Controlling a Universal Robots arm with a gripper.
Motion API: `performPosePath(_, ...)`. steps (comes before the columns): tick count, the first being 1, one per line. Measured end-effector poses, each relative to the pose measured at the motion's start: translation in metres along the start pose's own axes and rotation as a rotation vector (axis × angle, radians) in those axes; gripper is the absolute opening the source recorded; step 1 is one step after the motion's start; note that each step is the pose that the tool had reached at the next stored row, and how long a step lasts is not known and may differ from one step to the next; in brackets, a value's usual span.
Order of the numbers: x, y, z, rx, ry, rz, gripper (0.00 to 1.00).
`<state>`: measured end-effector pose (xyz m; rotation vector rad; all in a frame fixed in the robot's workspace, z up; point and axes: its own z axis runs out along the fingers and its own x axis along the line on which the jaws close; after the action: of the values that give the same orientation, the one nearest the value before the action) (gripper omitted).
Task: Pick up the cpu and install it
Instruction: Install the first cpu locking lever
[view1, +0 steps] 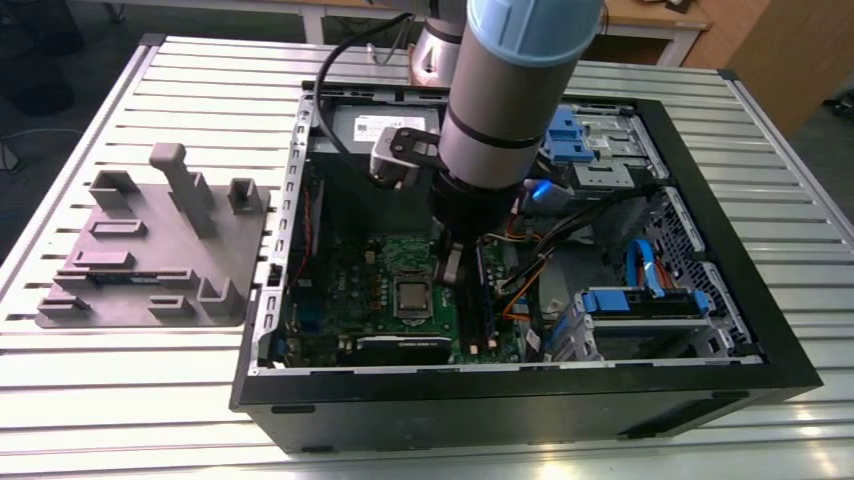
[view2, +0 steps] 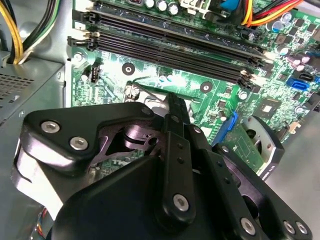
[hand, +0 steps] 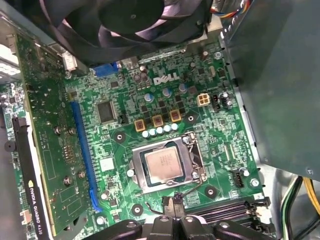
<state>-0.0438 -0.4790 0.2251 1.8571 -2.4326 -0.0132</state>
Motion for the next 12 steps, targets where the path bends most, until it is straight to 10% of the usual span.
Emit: performPosePath(12, 0.0018, -0.0004, 0.0034, 0.0190, 0.0011, -0.093, 0.10)
